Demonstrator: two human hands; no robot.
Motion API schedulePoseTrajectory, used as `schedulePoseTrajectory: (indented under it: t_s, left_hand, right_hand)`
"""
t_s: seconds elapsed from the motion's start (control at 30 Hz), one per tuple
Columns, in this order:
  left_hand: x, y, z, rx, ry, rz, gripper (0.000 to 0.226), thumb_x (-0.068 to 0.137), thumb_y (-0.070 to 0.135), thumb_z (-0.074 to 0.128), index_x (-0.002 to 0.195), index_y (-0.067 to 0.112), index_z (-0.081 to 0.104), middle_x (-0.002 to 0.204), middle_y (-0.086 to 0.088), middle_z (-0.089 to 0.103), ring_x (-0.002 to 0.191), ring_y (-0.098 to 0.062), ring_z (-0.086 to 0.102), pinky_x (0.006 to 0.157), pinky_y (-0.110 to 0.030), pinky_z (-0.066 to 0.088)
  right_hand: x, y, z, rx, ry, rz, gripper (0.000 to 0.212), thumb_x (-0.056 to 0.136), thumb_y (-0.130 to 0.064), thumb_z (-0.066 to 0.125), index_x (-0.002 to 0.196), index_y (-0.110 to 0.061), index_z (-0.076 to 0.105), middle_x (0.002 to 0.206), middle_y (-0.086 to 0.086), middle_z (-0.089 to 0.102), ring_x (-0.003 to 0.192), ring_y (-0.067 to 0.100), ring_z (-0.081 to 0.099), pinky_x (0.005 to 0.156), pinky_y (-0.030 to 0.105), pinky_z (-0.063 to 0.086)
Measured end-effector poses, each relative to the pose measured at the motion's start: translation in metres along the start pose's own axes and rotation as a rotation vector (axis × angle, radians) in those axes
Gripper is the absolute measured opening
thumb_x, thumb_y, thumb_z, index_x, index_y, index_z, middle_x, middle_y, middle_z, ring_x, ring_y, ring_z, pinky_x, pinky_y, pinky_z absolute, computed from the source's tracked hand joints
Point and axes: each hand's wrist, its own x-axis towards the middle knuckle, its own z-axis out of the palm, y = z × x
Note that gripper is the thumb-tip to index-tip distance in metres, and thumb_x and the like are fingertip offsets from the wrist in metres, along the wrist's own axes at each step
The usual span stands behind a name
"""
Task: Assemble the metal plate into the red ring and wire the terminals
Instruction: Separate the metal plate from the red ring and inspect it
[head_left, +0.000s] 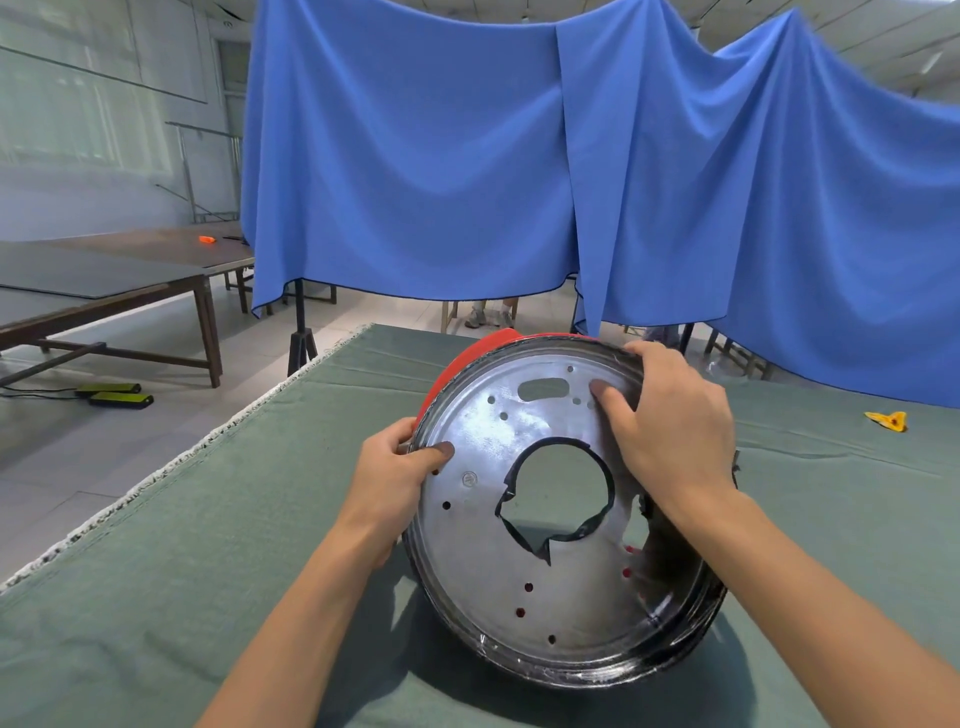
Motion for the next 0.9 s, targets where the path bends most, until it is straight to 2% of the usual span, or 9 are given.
schedulePoseTrajectory:
  t_s: [0.13, 0.3, 0.47, 0.53, 0.73, 0.8, 0.9]
  left_hand:
    - [0.001, 0.000, -0.001, -0.008, -0.014, -0.007, 0.011, 0.086, -0.003, 0.058, 0.083, 0.005, 0.064, 0.075, -0.016, 0.064, 0.064, -0.028, 0.062, 0.064, -0.043, 0.053]
    - [0.000, 0.000, -0.003, -0.014, -0.038, -0.015, 0.012, 0.086, -0.004, 0.057, 0.085, 0.005, 0.064, 0.074, -0.014, 0.066, 0.063, -0.026, 0.063, 0.057, -0.036, 0.053]
    - [0.000, 0.000, -0.003, 0.014, -0.051, 0.001, 0.012, 0.087, -0.002, 0.057, 0.094, 0.004, 0.065, 0.084, -0.024, 0.066, 0.070, -0.031, 0.063, 0.065, -0.045, 0.055]
    - [-0.001, 0.000, -0.003, 0.017, -0.052, 0.010, 0.014, 0.087, -0.002, 0.056, 0.094, 0.005, 0.065, 0.088, -0.026, 0.067, 0.070, -0.031, 0.064, 0.065, -0.045, 0.055]
    - [-0.002, 0.000, -0.002, 0.024, -0.050, 0.030, 0.017, 0.088, -0.002, 0.056, 0.096, 0.008, 0.066, 0.089, -0.021, 0.070, 0.072, -0.030, 0.067, 0.067, -0.044, 0.056]
    - [-0.001, 0.000, -0.002, 0.024, -0.052, 0.034, 0.016, 0.089, -0.001, 0.056, 0.096, 0.009, 0.066, 0.089, -0.020, 0.070, 0.073, -0.030, 0.067, 0.066, -0.043, 0.057]
    - [-0.001, 0.000, -0.001, 0.028, -0.051, 0.040, 0.016, 0.088, -0.002, 0.056, 0.095, 0.008, 0.066, 0.089, -0.021, 0.070, 0.073, -0.030, 0.067, 0.066, -0.043, 0.056]
  right_hand:
    - [0.002, -0.002, 0.000, 0.007, 0.015, 0.009, 0.042, 0.089, -0.038, 0.060, 0.122, -0.015, 0.054, 0.116, 0.005, 0.062, 0.106, 0.028, 0.056, 0.086, 0.039, 0.037]
    - [0.004, -0.004, 0.002, 0.018, 0.036, 0.032, 0.042, 0.088, -0.040, 0.061, 0.120, -0.014, 0.055, 0.114, 0.006, 0.062, 0.104, 0.029, 0.057, 0.083, 0.038, 0.038]
    - [0.008, -0.003, 0.004, 0.012, 0.054, 0.063, 0.039, 0.088, -0.040, 0.062, 0.115, -0.013, 0.057, 0.110, 0.006, 0.061, 0.101, 0.030, 0.055, 0.081, 0.038, 0.038]
    - [0.011, -0.002, 0.003, 0.021, 0.061, 0.076, 0.036, 0.087, -0.041, 0.061, 0.111, -0.014, 0.059, 0.107, 0.006, 0.061, 0.100, 0.029, 0.055, 0.079, 0.037, 0.038]
    - [0.022, 0.000, 0.000, 0.072, 0.078, 0.113, 0.034, 0.084, -0.051, 0.061, 0.090, -0.018, 0.057, 0.091, 0.000, 0.061, 0.086, 0.024, 0.056, 0.074, 0.035, 0.036]
    - [0.024, 0.001, -0.001, 0.075, 0.092, 0.111, 0.034, 0.083, -0.052, 0.061, 0.086, -0.019, 0.055, 0.086, -0.003, 0.060, 0.075, 0.020, 0.049, 0.071, 0.032, 0.032]
    - [0.026, 0.001, -0.002, 0.060, 0.101, 0.092, 0.033, 0.084, -0.053, 0.060, 0.081, -0.020, 0.053, 0.083, -0.005, 0.059, 0.071, 0.018, 0.042, 0.070, 0.031, 0.025]
